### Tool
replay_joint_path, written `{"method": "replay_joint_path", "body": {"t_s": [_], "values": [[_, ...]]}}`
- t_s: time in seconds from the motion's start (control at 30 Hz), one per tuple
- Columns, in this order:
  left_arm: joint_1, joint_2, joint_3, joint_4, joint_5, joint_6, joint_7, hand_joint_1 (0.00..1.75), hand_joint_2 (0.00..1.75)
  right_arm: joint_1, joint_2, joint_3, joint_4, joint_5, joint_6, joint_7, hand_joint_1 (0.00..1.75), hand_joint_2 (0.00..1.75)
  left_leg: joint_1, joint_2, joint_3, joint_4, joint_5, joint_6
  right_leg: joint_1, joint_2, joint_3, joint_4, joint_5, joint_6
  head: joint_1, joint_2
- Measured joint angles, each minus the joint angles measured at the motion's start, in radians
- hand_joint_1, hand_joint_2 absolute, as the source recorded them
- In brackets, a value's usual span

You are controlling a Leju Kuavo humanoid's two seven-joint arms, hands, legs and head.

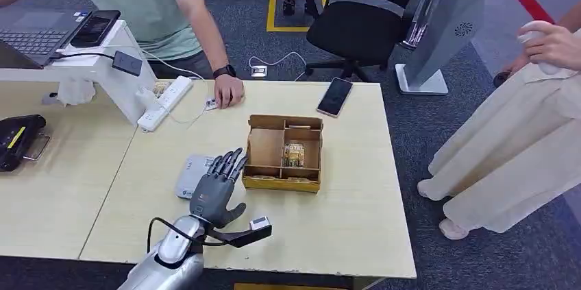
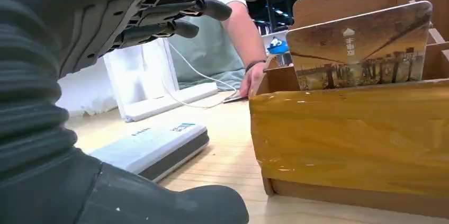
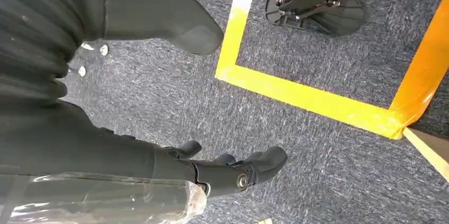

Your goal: Pass the card to the sensor for recognition and then transmit it.

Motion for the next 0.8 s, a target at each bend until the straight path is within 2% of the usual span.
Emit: {"method": "replay_joint_path", "body": {"t_s": [0.33, 0.37, 0.47, 0.5, 0.63, 0.8], "values": [[-0.012, -0.015, 0.001, 0.0, -0.003, 0.035, 0.002, 0.0, 1.75, 0.0, 0.0, 0.0, 0.0, -0.008, -0.003, 0.006, 0.0, 1.75, 0.0, 0.0, 0.0, 0.0, 0.0, 0.0, 0.0, 0.0, 0.0, 0.0, 0.0, 0.0, 0.0, 0.0], [-0.015, -0.019, 0.001, 0.0, -0.002, 0.035, -0.001, 0.0, 0.0, 0.0, 0.0, 0.0, 0.0, -0.01, -0.003, 0.006, 0.0, 1.75, 0.0, 0.0, 0.0, 0.0, 0.0, 0.0, 0.0, 0.0, 0.0, 0.0, 0.0, 0.0, 0.0, 0.0], [-0.018, -0.031, 0.001, 0.0, -0.003, 0.042, -0.008, 0.0, 0.0, 0.0, 0.0, 0.0, 0.0, -0.01, -0.003, 0.008, 0.0, 1.75, 0.0, 0.0, 0.0, 0.0, 0.0, 0.0, 0.0, 0.0, 0.0, 0.0, 0.0, 0.0, 0.0, 0.0], [-0.019, -0.035, 0.001, 0.0, -0.003, 0.049, -0.008, 0.0, 1.75, 0.0, 0.0, 0.0, 0.0, -0.01, -0.003, 0.01, 0.0, 1.75, 0.0, 0.0, 0.0, 0.0, 0.0, 0.0, 0.0, 0.0, 0.0, 0.0, 0.0, 0.0, 0.0, 0.0], [-0.03, -0.049, 0.001, 0.001, 0.033, 0.059, -0.02, 0.0, 1.75, 0.0, 0.0, 0.001, 0.0, -0.01, -0.003, 0.013, 0.0, 1.75, 0.0, 0.0, 0.0, 0.0, 0.0, 0.0, 0.0, 0.0, 0.0, 0.0, 0.0, 0.0, 0.0, 0.0], [-0.037, -0.068, 0.001, 0.001, 0.088, 0.035, -0.035, 0.0, 1.75, 0.0, 0.0, 0.003, 0.0, -0.01, -0.003, 0.013, 0.0, 1.75, 0.0, 0.0, 0.0, 0.0, 0.0, 0.0, 0.0, 0.0, 0.0, 0.0, 0.0, 0.0, 0.0, 0.0]]}}
